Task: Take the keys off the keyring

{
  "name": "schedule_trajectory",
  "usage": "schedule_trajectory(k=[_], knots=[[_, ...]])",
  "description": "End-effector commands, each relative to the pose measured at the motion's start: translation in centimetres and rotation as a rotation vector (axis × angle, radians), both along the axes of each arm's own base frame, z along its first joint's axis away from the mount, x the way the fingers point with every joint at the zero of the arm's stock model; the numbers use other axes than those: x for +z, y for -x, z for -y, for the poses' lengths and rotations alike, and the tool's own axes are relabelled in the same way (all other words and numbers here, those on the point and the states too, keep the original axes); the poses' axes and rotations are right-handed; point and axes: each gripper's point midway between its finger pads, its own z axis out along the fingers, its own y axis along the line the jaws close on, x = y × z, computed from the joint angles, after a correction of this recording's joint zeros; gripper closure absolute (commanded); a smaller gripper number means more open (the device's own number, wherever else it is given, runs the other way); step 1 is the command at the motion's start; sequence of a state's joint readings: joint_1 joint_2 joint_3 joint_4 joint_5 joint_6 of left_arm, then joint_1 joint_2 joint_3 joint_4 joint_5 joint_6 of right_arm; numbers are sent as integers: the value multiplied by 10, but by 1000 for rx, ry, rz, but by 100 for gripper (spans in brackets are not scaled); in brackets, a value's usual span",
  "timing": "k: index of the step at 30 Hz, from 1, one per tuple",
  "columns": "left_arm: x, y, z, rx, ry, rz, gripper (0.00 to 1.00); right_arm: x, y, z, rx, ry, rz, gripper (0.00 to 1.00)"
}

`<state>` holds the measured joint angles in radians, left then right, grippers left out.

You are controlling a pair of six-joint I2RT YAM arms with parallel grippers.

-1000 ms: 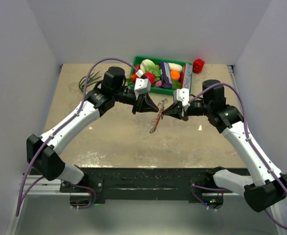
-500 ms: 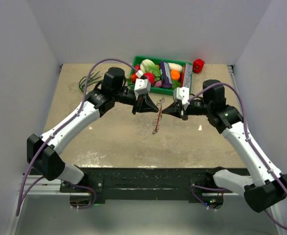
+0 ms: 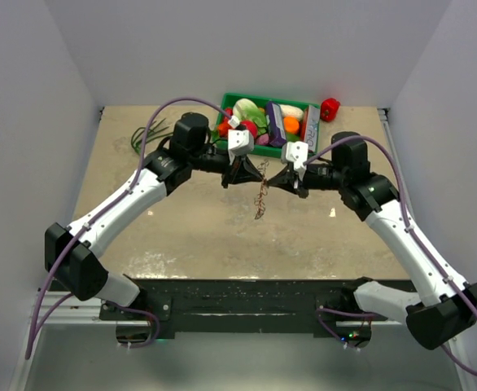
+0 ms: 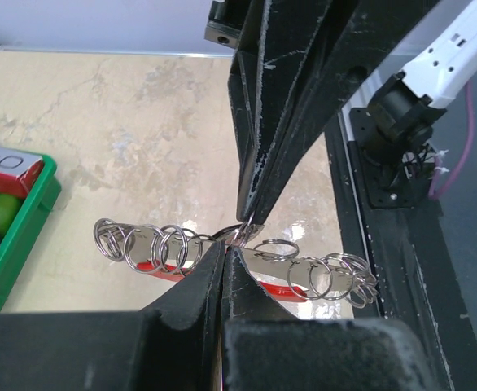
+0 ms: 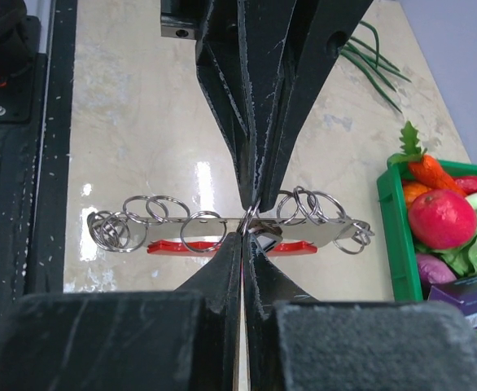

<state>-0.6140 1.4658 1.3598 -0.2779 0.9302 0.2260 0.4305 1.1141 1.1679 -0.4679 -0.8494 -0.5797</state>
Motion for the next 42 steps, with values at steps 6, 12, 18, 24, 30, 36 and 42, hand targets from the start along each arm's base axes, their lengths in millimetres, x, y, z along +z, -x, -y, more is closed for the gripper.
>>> schedule_trajectory(k=[6,12,18,24,30,36,42], knots=[[6,-17,2,118,-25,91,100,29,-20,-13,-81,-38,69,100],[3,-21,3,145,-42,101,100,29,-34,-14,-163,-37,72,100],[3,-18,5,125,-42,107,100,35,-51,-7,-273,-58,98,100],[1,-12,6,93,-46,110,100,39,-51,-8,-271,-70,96,100],[1,-12,6,99,-50,117,100,33,-43,-15,-206,-51,69,100],[-1,-11,9,90,-57,118,100,35,-38,-23,-161,-71,44,100],[0,-7,11,72,-64,131,100,34,-40,-29,-141,-75,10,100]])
